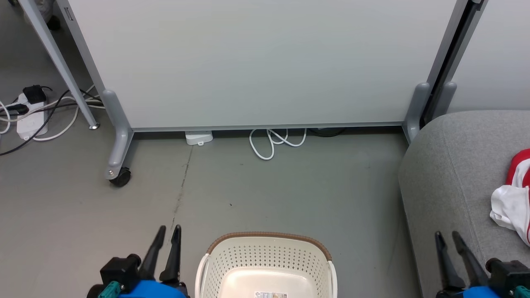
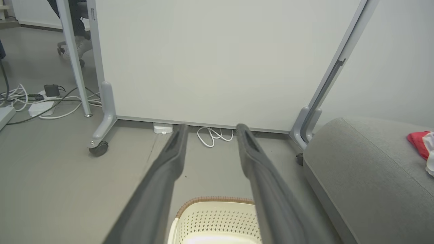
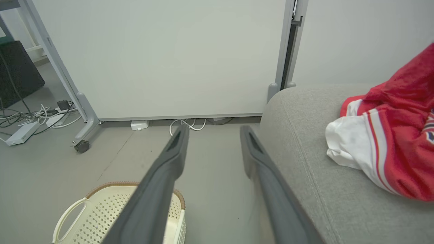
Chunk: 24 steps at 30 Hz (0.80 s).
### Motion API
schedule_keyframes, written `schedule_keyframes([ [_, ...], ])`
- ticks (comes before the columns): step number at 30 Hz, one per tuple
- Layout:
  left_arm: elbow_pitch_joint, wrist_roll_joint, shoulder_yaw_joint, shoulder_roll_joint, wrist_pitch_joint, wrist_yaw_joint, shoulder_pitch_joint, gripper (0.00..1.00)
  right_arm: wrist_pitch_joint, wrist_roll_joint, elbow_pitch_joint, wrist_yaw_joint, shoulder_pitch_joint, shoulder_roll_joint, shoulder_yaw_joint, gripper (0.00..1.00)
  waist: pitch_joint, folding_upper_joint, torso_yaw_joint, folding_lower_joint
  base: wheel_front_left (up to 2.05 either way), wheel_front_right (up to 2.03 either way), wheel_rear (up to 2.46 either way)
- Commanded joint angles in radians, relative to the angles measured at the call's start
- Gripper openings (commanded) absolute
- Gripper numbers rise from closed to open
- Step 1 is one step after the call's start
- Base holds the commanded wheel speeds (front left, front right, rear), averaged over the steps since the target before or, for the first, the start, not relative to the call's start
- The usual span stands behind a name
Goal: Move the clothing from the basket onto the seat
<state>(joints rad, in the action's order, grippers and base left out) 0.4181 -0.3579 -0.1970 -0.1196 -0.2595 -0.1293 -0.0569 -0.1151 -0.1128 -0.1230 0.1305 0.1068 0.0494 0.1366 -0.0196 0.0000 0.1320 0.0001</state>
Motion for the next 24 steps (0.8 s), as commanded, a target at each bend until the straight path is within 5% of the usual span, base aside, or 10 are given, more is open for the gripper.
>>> schedule_keyframes([
  [1,0.006,0.0,-0.002,0.001,0.002,0.0,0.007,0.0,0.001,0.0,-0.008,0.0,0.0,-0.001,0.001,0.0,0.0,0.0,0.0,0.0001,0.0,0.0,0.0],
  [24,-0.028,-0.344,0.078,0.019,0.102,0.0,0.007,0.0,0.063,-0.409,-0.058,0.0,-0.061,-0.003,-0.006,0.0,0.004,0.0,-0.023,0.0001,0.0,0.0,0.0],
])
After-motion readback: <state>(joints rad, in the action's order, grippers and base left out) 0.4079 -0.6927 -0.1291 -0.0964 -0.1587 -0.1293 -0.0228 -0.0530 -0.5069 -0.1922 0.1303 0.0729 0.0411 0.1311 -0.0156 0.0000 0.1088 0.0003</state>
